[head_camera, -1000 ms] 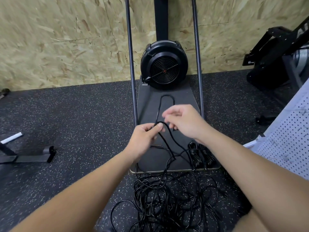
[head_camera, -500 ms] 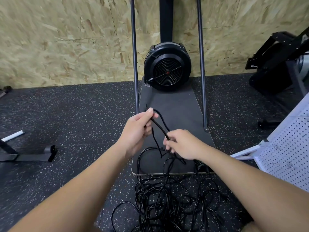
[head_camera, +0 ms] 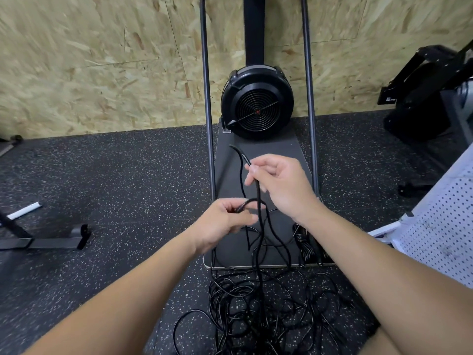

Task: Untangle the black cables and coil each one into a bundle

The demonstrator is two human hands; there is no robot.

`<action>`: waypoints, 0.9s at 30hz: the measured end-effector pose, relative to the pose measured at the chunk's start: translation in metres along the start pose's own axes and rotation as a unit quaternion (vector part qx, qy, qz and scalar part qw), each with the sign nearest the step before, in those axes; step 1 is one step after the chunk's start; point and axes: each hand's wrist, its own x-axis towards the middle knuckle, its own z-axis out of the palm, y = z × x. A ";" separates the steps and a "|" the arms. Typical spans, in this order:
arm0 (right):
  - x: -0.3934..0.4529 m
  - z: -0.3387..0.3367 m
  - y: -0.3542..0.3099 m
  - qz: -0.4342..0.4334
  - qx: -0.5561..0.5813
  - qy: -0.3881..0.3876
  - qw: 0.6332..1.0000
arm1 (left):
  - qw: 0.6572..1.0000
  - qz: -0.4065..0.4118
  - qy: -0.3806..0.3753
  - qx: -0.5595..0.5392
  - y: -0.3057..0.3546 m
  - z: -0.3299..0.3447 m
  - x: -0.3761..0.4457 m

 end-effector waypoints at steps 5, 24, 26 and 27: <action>0.009 -0.013 -0.001 0.010 0.087 0.045 0.995 | 0.998 0.009 0.002 0.060 -0.003 0.004 -0.003; -0.042 0.016 0.082 0.250 -0.257 -0.402 0.842 | 0.976 0.118 0.179 -0.040 0.025 -0.015 0.017; -0.042 0.020 0.084 0.256 -0.254 -0.398 0.844 | 0.976 0.114 0.181 -0.039 0.024 -0.018 0.016; -0.041 0.020 0.079 0.254 -0.265 -0.398 0.841 | 0.976 0.113 0.184 -0.036 0.022 -0.020 0.016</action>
